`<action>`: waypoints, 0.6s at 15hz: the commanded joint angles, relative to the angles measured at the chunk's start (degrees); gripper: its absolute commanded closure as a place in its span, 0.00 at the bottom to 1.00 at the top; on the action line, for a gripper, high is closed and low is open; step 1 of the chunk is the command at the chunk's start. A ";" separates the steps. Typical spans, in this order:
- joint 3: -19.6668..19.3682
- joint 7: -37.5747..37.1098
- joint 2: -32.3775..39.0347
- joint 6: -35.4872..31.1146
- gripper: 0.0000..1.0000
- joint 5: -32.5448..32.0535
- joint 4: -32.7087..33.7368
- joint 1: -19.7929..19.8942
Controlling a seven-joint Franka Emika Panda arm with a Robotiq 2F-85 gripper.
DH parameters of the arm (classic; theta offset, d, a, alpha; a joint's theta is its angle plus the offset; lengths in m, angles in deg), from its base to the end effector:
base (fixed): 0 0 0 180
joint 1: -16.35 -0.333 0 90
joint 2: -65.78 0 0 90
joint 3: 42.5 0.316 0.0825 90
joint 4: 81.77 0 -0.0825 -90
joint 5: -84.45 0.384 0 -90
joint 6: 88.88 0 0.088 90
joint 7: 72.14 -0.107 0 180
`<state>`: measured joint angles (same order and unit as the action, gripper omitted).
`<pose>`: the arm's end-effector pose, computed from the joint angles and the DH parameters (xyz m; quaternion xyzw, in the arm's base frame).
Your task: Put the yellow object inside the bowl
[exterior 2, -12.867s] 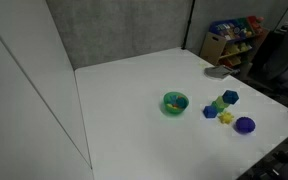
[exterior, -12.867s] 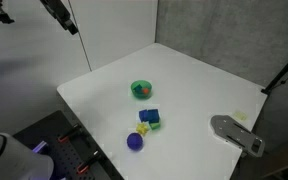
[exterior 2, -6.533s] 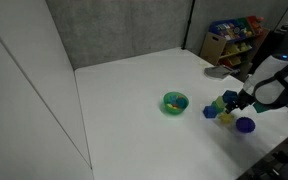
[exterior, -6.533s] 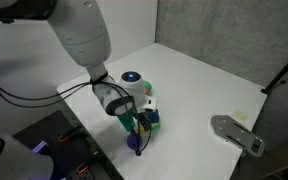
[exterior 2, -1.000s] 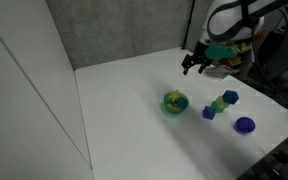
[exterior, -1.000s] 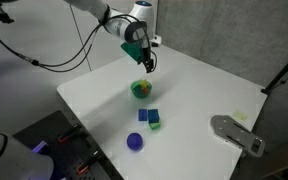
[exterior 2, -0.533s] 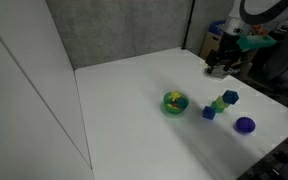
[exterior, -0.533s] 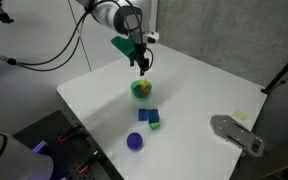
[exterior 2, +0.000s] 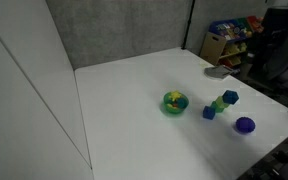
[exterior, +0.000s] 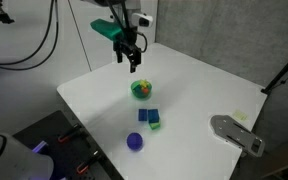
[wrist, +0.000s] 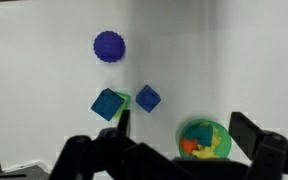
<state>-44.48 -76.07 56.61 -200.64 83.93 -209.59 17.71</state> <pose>0.4813 -0.0290 0.4296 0.9963 -0.0610 -0.0601 0.0017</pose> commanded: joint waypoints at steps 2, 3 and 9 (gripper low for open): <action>0.26 -0.42 -9.91 7.90 0.00 -3.04 0.04 1.03; 0.33 -0.41 -11.31 9.00 0.00 -3.13 0.33 1.08; 0.24 0.07 -14.03 10.02 0.00 -2.17 0.33 0.87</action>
<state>-44.48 -76.11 42.49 -190.76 81.66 -209.42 18.28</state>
